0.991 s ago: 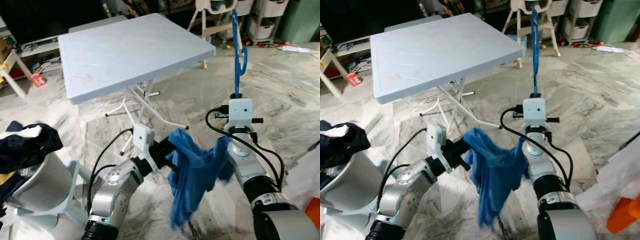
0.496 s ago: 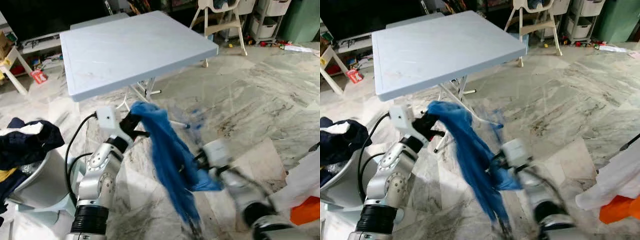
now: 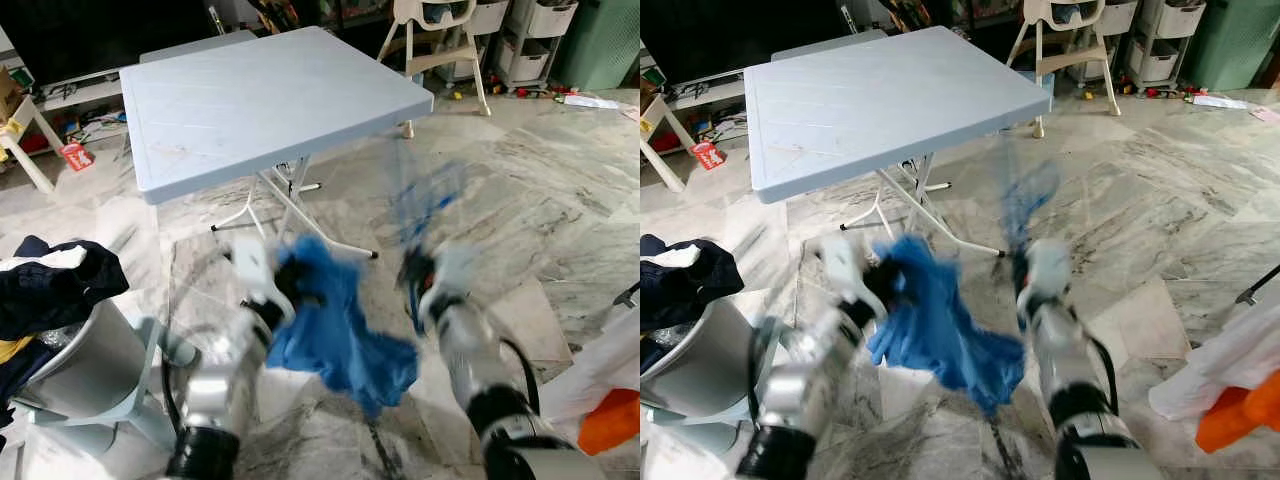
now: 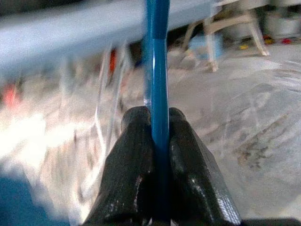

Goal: Hang hanger

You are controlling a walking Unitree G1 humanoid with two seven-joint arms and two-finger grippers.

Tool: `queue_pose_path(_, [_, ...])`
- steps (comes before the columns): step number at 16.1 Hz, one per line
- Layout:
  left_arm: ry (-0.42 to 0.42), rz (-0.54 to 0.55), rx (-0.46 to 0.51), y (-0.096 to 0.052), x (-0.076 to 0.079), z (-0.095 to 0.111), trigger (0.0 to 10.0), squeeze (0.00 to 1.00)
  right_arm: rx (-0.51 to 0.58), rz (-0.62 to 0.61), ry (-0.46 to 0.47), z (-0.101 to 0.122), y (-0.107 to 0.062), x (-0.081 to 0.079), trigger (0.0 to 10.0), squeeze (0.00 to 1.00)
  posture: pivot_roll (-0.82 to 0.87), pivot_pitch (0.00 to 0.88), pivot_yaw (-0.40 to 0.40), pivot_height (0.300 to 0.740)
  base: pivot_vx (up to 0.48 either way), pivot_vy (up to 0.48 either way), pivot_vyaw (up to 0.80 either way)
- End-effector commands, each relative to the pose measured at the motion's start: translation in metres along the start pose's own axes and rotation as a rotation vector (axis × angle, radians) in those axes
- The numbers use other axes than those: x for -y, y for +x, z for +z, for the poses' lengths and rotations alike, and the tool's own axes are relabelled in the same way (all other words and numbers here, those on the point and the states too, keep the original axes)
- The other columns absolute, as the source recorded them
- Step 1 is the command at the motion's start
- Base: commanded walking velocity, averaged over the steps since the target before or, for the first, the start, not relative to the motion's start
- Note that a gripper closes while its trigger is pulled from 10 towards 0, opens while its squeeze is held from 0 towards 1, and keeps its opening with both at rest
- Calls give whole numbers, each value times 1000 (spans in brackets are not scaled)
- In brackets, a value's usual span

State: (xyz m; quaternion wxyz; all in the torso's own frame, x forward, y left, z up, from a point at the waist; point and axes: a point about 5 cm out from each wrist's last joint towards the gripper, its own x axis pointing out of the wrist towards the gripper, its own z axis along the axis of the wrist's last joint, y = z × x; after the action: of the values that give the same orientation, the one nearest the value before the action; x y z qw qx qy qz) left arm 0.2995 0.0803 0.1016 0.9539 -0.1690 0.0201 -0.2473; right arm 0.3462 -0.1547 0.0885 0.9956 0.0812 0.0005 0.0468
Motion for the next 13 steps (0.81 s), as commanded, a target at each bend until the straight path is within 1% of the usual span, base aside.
queue_pose_path(1, [20,1,-17,-2,-2,-4,0,0,10,-60,80,2,1,2,10000,0,-102,25,82,740,0,0,0])
queue_pose_path(3, [24,-14,-82,-7,-1,-20,0,0,76,-173,179,15,7,6,10000,0,-104,26,82,740,0,0,0])
queue_pose_path(4, [53,-27,-128,-11,-1,-31,0,0,101,-256,286,28,15,9,10000,0,-107,26,84,740,0,0,0])
queue_pose_path(5, [31,-26,-123,-11,-1,-31,0,0,115,-270,264,33,17,10,10000,0,-109,26,84,740,0,0,0])
queue_pose_path(6, [18,-30,-120,-11,0,-30,0,0,112,-229,268,35,18,8,10000,0,-108,23,84,740,0,0,0])
queue_pose_path(7, [50,-20,-113,-11,-3,-29,0,0,102,-188,217,34,17,6,10000,0,-106,22,82,740,0,0,0])
queue_pose_path(8, [104,24,-68,-11,-10,-20,0,0,90,-129,82,30,13,7,10000,0,-104,22,78,740,0,0,0])
queue_pose_path(9, [157,89,-12,-14,-20,-7,0,0,83,-83,-24,27,6,9,10000,0,-102,23,76,740,0,0,0])
queue_pose_path(10, [171,108,2,-15,-23,-3,0,0,82,-67,-51,26,4,10,10000,0,-102,23,76,740,0,0,0])
queue_pose_path(11, [188,152,19,-20,-31,1,0,0,81,-40,-95,23,0,11,10000,0,-98,25,75,740,0,0,0])
queue_pose_path(12, [211,204,25,-28,-40,4,0,0,79,-9,-124,20,-7,13,10000,0,-95,25,75,740,0,0,0])
queue_pose_path(13, [234,304,20,-46,-53,3,0,0,12,50,-220,8,-24,18,10000,0,-91,25,77,740,0,0,0])
